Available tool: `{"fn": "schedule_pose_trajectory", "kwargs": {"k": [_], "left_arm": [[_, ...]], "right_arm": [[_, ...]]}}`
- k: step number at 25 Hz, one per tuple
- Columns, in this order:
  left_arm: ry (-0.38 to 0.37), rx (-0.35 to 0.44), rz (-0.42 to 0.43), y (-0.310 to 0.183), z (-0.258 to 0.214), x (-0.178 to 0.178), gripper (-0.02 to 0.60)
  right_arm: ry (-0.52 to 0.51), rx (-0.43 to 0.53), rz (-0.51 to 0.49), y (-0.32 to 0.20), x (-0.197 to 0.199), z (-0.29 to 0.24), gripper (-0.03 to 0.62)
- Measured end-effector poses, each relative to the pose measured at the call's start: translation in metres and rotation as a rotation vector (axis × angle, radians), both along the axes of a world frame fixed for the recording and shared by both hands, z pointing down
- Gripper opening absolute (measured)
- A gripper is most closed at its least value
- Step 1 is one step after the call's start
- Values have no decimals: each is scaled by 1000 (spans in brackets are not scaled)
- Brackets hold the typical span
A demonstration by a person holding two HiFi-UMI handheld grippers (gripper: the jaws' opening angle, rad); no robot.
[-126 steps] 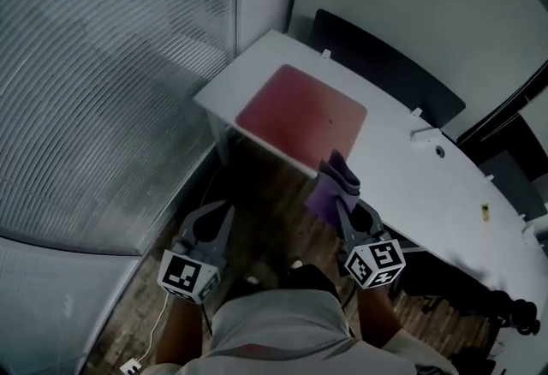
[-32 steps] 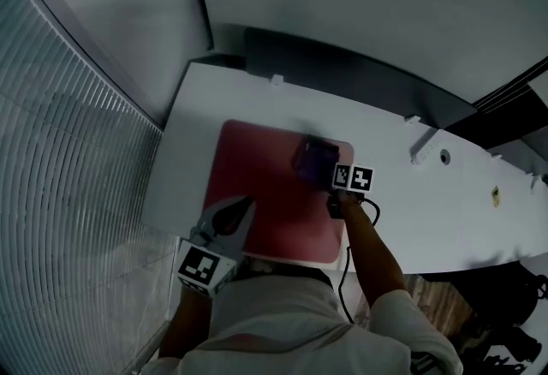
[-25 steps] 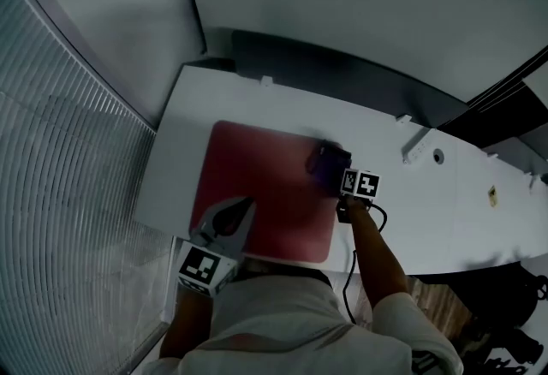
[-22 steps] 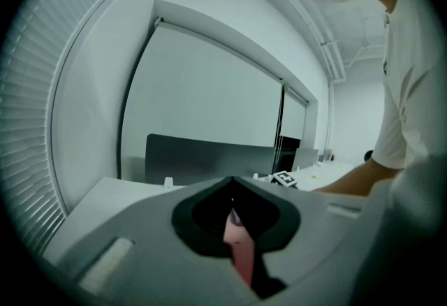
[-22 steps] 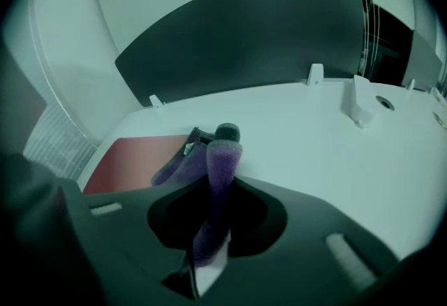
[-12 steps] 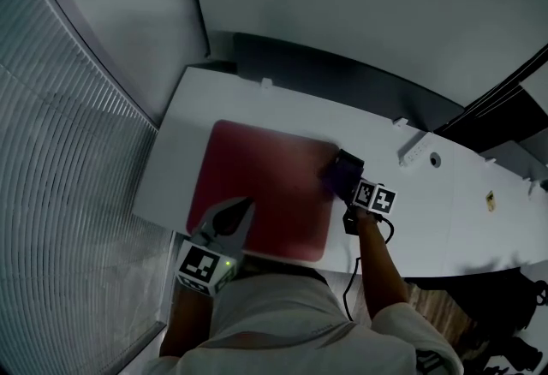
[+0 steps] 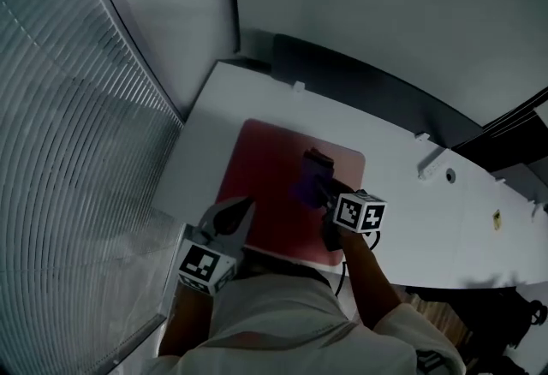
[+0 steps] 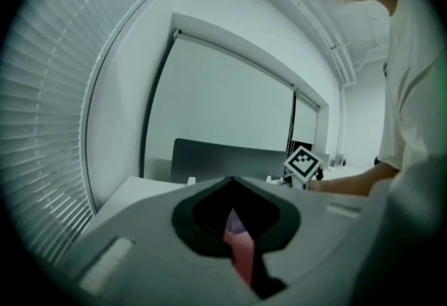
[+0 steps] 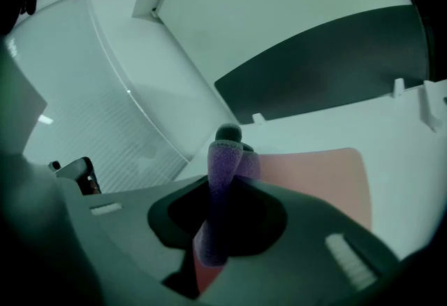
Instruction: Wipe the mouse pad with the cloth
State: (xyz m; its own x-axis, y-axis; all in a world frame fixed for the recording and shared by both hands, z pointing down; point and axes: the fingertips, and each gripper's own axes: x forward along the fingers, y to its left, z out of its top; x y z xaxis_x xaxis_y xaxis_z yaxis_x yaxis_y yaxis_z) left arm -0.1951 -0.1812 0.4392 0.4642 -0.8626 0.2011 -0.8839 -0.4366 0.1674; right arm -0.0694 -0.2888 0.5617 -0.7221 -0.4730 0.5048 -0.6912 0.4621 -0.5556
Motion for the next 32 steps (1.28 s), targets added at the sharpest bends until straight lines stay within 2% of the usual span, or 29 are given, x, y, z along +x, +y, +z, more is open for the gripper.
{"fn": "schedule_pose_trajectory", "kwargs": {"k": [4,8,12,15,19,24,28,32], "left_arm": [[-5,-14,-46,9,13,-42,3],[1,-21,-103,22,7,-83,3],[18,-49,-144,35,18,-114,3],[21,-55,-135,38,28,-125,3],[24,-69,-106,35,17,-125,3],[-4,-60,-43,29,21,-119,3],[-23,-40,2,20,18,-101,3],[-29,-35,81,7,13,-71,3]], "right_arm": [[-36,-7,-145,14,-87,0,57],[-52,-32,-229,28,-161,4,57],[-26,-85,-264,33,-217,38,57],[17,-96,-240,26,-239,68,57],[54,-141,-180,16,-237,89,57],[67,-179,-114,9,-215,104,57],[86,-185,-78,8,-183,108,57],[95,-187,1,5,-138,110,57]]}}
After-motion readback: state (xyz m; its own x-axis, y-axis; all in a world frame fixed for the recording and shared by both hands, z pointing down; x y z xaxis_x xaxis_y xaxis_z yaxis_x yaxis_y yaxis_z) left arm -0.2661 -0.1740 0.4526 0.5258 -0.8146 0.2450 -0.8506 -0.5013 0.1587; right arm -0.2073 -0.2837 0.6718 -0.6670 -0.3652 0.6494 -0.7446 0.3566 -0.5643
